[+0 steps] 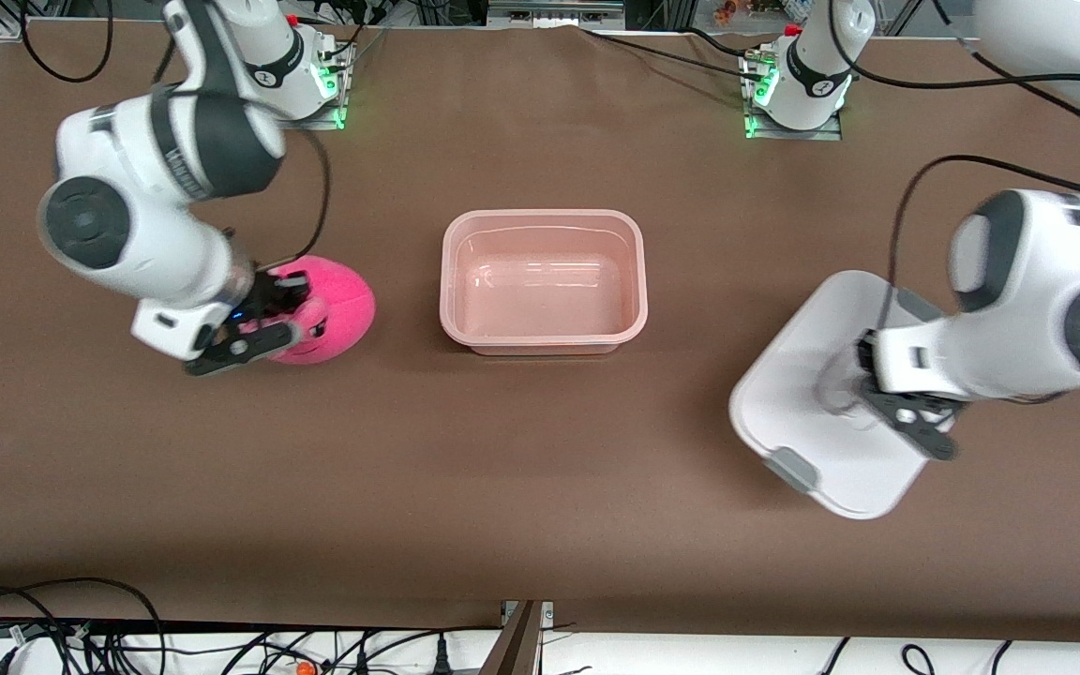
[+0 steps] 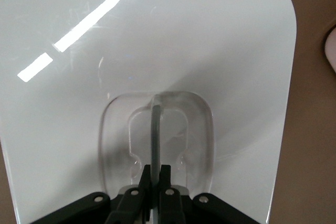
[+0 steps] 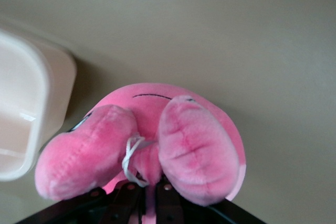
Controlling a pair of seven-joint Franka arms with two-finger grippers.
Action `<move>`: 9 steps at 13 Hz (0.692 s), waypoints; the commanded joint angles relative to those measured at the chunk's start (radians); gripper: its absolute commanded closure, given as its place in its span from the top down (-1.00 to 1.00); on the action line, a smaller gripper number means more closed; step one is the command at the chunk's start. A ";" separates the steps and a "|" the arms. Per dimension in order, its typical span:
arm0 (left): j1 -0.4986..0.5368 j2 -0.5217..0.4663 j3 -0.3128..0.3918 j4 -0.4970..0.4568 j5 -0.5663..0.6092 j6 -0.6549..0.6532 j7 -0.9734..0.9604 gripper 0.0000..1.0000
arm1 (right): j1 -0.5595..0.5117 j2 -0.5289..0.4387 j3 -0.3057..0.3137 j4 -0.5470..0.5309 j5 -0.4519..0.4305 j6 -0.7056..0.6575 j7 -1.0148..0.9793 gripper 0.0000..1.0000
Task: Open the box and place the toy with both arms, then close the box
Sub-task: 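Carry the pink toy over the open box with the right gripper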
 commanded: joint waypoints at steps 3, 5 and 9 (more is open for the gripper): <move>0.092 0.021 -0.014 -0.002 -0.002 -0.010 0.000 -1.00 | 0.205 0.070 -0.010 0.185 -0.052 -0.178 -0.040 -1.00; 0.097 0.035 -0.015 -0.002 -0.002 -0.008 0.000 -1.00 | 0.268 0.070 -0.009 0.188 -0.052 -0.180 -0.065 -1.00; 0.097 0.035 -0.015 -0.010 -0.003 -0.005 0.001 -1.00 | 0.372 0.112 -0.010 0.259 -0.057 -0.194 -0.097 -1.00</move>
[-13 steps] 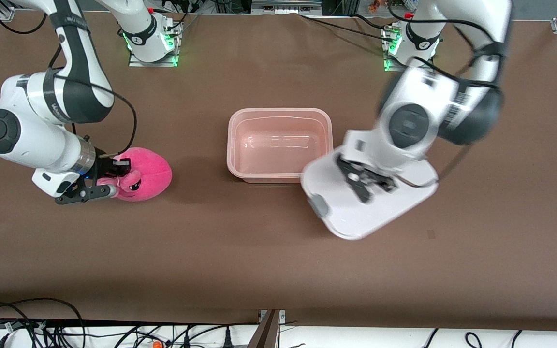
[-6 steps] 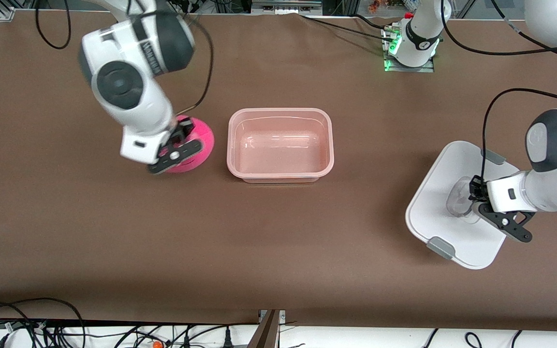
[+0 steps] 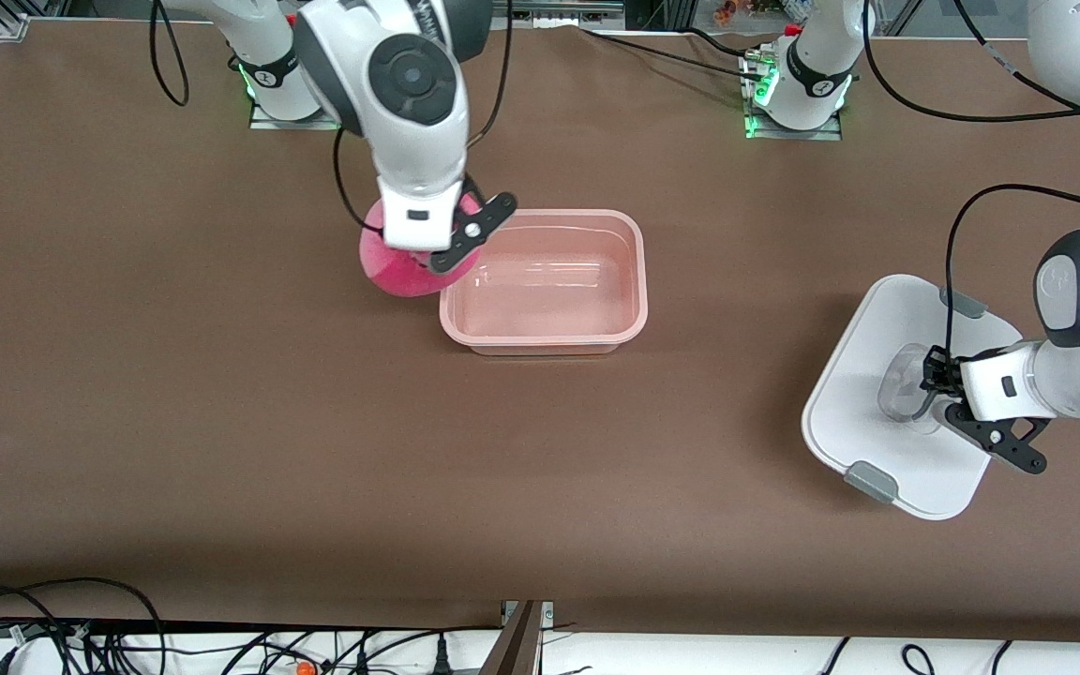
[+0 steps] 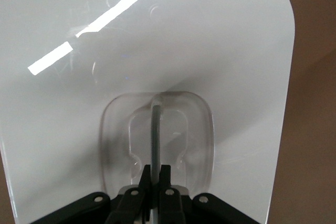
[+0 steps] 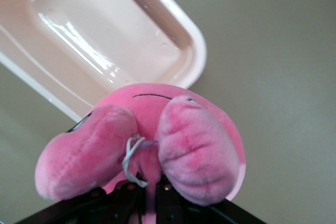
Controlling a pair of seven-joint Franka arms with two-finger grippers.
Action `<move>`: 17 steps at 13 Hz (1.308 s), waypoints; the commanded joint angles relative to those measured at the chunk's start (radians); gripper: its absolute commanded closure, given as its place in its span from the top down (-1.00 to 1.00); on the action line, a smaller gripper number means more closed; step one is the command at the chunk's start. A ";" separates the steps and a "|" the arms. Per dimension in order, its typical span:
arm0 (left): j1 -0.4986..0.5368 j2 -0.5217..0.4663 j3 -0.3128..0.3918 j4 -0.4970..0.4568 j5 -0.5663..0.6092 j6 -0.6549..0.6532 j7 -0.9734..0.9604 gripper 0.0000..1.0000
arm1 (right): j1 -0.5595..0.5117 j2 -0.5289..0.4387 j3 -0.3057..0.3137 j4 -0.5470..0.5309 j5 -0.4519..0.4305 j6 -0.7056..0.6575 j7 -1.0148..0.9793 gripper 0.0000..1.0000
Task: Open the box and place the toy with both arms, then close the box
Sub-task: 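Carry the pink toy over the open box with the right gripper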
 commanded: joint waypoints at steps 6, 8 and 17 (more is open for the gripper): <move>0.002 -0.007 -0.009 -0.007 -0.003 -0.003 0.002 -1.00 | 0.148 0.217 -0.012 0.288 -0.090 -0.193 -0.168 -1.00; 0.002 -0.007 -0.009 -0.007 -0.003 -0.003 0.002 -1.00 | 0.162 0.255 -0.015 0.308 -0.102 -0.193 -0.215 -1.00; -0.004 -0.006 -0.009 -0.007 -0.003 0.000 0.002 -1.00 | 0.216 0.359 -0.016 0.392 -0.254 -0.172 -0.417 -1.00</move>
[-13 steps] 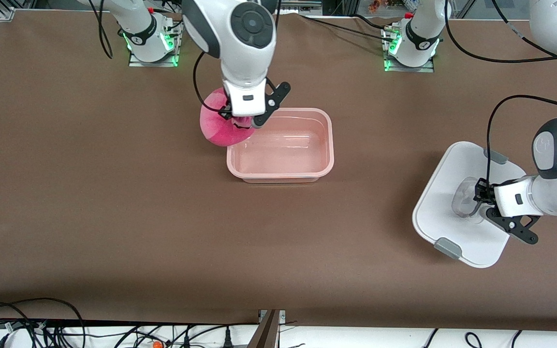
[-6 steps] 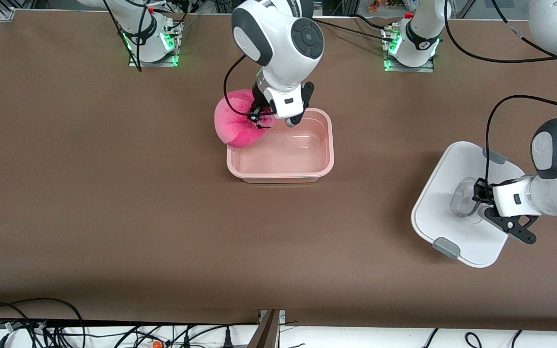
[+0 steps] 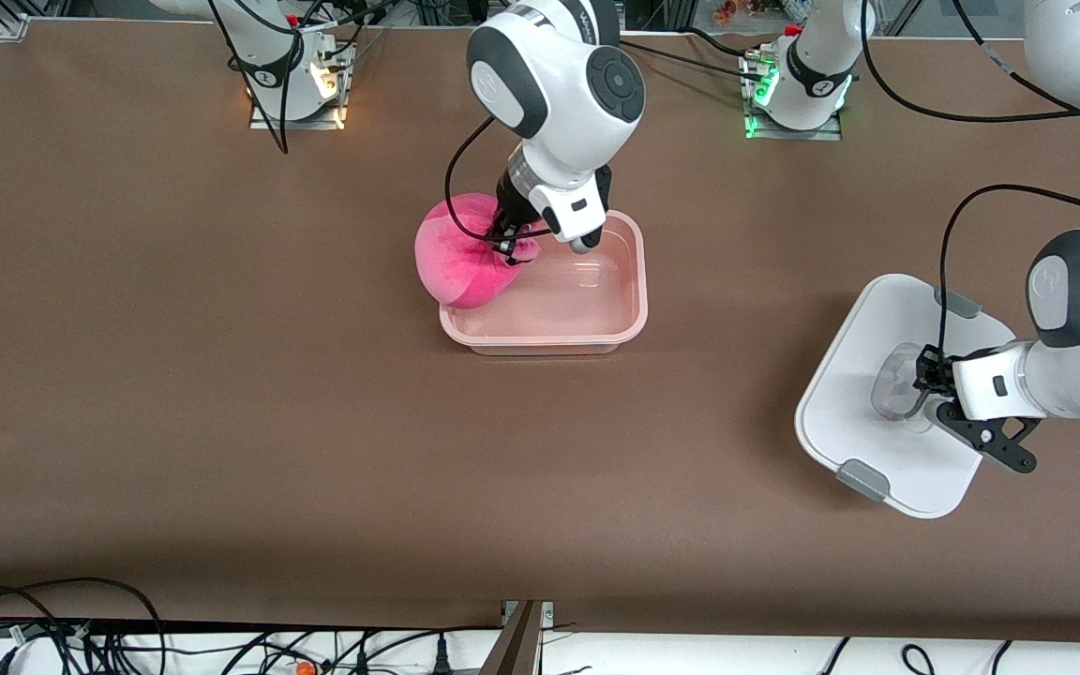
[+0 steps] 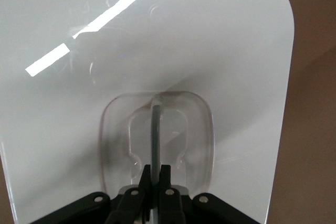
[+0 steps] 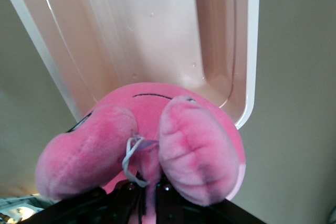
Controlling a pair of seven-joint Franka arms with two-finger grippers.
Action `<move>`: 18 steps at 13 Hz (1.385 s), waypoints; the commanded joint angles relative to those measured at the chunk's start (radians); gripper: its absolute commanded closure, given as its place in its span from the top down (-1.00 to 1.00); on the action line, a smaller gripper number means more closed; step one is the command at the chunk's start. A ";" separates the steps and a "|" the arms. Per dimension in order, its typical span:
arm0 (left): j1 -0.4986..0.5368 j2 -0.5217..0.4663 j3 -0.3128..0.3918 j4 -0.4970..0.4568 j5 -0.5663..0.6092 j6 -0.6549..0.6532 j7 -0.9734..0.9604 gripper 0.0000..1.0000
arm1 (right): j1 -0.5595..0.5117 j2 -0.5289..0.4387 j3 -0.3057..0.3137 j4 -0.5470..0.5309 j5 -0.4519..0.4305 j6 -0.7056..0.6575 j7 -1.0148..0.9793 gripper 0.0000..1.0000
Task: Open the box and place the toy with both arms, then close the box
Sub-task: 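Lower the pink toy into the box with the right gripper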
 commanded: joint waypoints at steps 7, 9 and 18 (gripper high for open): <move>-0.003 -0.001 -0.001 -0.001 -0.005 0.000 0.002 -1.00 | 0.054 0.124 -0.011 0.058 -0.112 0.046 -0.064 -1.00; -0.003 -0.001 0.001 -0.001 -0.005 0.000 0.002 -1.00 | 0.067 0.154 -0.017 0.058 -0.123 0.069 -0.060 -1.00; -0.001 -0.001 -0.001 -0.001 -0.005 0.000 0.002 -1.00 | 0.089 0.220 -0.017 0.056 -0.130 0.201 0.066 1.00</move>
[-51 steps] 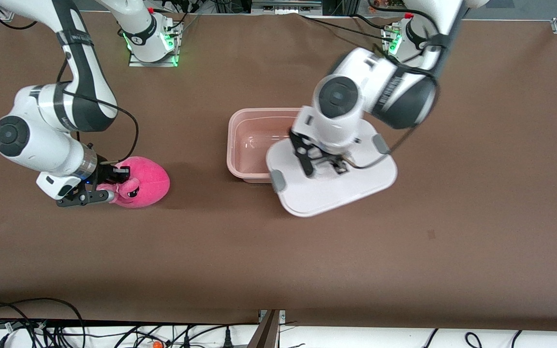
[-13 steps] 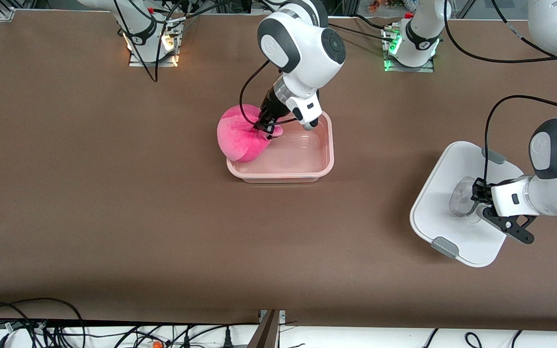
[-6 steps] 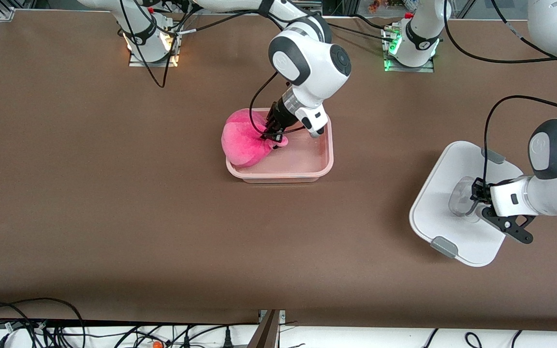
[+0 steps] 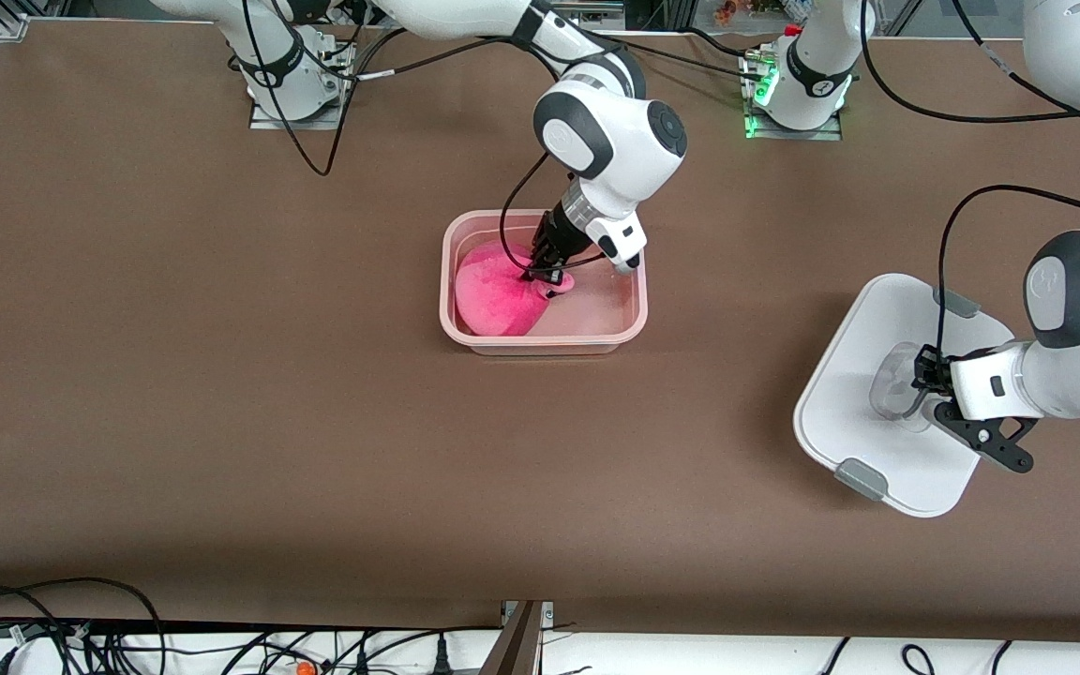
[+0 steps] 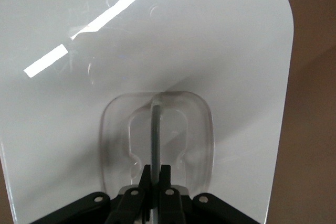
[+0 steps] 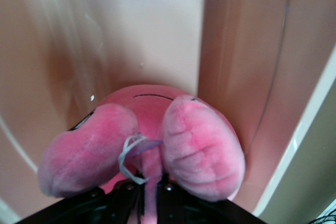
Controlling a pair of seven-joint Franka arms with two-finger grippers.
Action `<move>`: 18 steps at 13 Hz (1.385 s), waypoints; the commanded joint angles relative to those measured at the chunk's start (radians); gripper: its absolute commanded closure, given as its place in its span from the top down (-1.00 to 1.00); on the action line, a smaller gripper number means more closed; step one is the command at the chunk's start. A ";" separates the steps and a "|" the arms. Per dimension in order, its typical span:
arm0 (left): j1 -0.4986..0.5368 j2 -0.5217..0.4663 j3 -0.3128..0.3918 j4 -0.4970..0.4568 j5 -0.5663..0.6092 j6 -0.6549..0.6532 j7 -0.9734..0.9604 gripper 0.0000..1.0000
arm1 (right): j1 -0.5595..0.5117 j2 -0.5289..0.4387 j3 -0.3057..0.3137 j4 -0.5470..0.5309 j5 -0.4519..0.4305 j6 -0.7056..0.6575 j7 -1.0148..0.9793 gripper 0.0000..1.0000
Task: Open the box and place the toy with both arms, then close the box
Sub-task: 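Lower the pink toy into the box with the right gripper, then open the right gripper and withdraw while the left gripper brings the lid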
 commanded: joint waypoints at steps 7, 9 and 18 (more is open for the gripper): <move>-0.001 0.000 0.000 0.003 -0.005 0.000 0.004 -1.00 | 0.024 -0.111 -0.060 0.037 -0.022 -0.021 0.041 1.00; -0.001 0.000 0.000 0.003 -0.005 0.000 0.004 -1.00 | 0.021 -0.211 -0.078 0.035 -0.021 -0.043 0.038 1.00; -0.143 -0.048 -0.241 0.041 -0.003 -0.078 -0.024 -1.00 | -0.239 -0.443 -0.129 0.012 0.195 -0.183 0.096 1.00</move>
